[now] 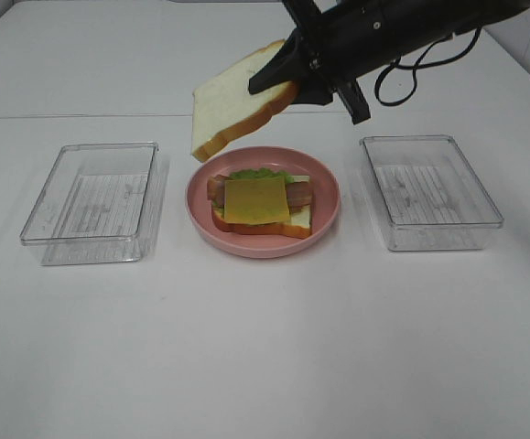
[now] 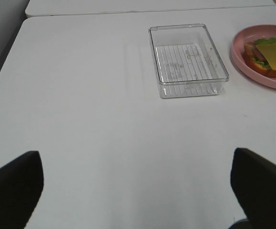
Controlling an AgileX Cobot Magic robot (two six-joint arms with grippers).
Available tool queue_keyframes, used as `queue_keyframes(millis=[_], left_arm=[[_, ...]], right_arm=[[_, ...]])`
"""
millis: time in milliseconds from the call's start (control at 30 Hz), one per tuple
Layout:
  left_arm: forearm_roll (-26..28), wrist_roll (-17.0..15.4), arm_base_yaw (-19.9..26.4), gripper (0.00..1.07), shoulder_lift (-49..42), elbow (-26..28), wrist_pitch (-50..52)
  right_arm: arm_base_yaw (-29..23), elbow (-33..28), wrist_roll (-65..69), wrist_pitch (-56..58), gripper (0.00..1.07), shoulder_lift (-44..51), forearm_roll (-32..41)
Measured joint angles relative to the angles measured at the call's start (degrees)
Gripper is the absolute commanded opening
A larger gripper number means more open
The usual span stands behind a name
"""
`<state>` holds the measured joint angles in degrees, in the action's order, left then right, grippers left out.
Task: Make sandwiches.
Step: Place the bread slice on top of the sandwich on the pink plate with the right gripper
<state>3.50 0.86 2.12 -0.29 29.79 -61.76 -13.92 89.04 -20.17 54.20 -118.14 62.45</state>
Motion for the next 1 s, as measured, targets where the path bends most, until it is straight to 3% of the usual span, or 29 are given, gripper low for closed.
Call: queue_keyframes(millis=[300,467,1000], left_arm=[[0.0,0.0,0.0,1.0,0.0,0.0,0.0],[0.0,0.0,0.0,1.0,0.0,0.0,0.0],[0.0,0.0,0.0,1.0,0.0,0.0,0.0]], right_arm=[[0.0,0.3,0.0,-0.2,0.0,-6.8,1.5],[0.0,3.7,0.0,-0.2,0.0,-10.3,2.0],[0.0,4.4,0.0,-0.6,0.0,-12.8,0.2]])
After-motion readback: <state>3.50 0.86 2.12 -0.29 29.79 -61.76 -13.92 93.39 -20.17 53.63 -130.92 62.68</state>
